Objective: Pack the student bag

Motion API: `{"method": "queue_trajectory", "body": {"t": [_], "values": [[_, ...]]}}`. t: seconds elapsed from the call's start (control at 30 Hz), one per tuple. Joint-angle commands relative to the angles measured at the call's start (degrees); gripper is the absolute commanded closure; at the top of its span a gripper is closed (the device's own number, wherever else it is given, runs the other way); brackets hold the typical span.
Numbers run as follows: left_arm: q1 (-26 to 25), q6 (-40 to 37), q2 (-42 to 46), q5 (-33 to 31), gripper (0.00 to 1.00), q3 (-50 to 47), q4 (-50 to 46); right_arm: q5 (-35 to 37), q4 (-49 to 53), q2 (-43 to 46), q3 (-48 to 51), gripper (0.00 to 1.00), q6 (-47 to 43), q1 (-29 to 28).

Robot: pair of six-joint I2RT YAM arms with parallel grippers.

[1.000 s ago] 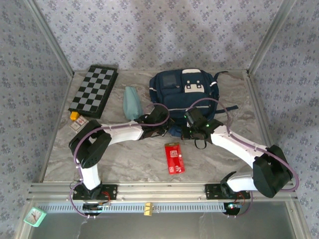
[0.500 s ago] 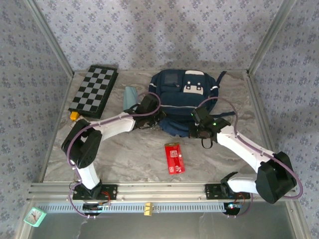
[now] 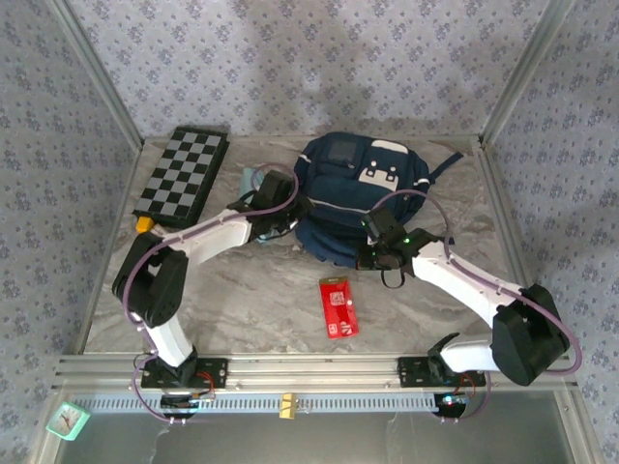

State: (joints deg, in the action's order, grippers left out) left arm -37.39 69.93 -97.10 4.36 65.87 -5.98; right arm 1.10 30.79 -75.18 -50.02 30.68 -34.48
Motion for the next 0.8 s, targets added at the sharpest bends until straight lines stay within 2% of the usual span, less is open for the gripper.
{"method": "queue_trajectory", "body": {"t": [0.0, 0.1, 0.2, 0.3, 0.5, 0.6, 0.77], "values": [[-4.65, 6.53, 4.88, -2.95, 0.45, -4.85, 4.87, 1.5, 2.52, 1.53, -0.54, 1.0, 1.23, 0.07], [-7.89, 13.58, 4.18, -2.77, 0.38, -7.99, 9.64, 1.54, 2.62, 1.79, 0.13, 1.0, 1.25, 0.13], [-10.54, 18.69, 2.88, -3.75, 0.37, -9.2, 12.28, 1.01, 1.97, 1.77, 0.27, 1.0, 0.93, 0.07], [-12.77, 21.91, 0.75, -6.63, 0.37, -7.24, 10.57, 0.78, 1.39, 1.76, 0.17, 1.0, 0.66, -0.12], [-15.01, 27.1, -3.03, -9.82, 0.38, -2.25, 7.55, 1.13, 0.97, 1.43, 0.05, 1.0, 0.35, -0.85], [-16.26, 30.97, -4.25, -11.56, 0.4, -2.02, 9.07, 1.16, 0.24, 1.09, 0.66, 1.0, 0.57, -0.85], [-16.62, 33.22, -6.75, -10.65, 0.45, 0.48, 9.46, 0.72, -0.85, 0.3, 1.23, 1.0, 0.79, -0.94]]}}
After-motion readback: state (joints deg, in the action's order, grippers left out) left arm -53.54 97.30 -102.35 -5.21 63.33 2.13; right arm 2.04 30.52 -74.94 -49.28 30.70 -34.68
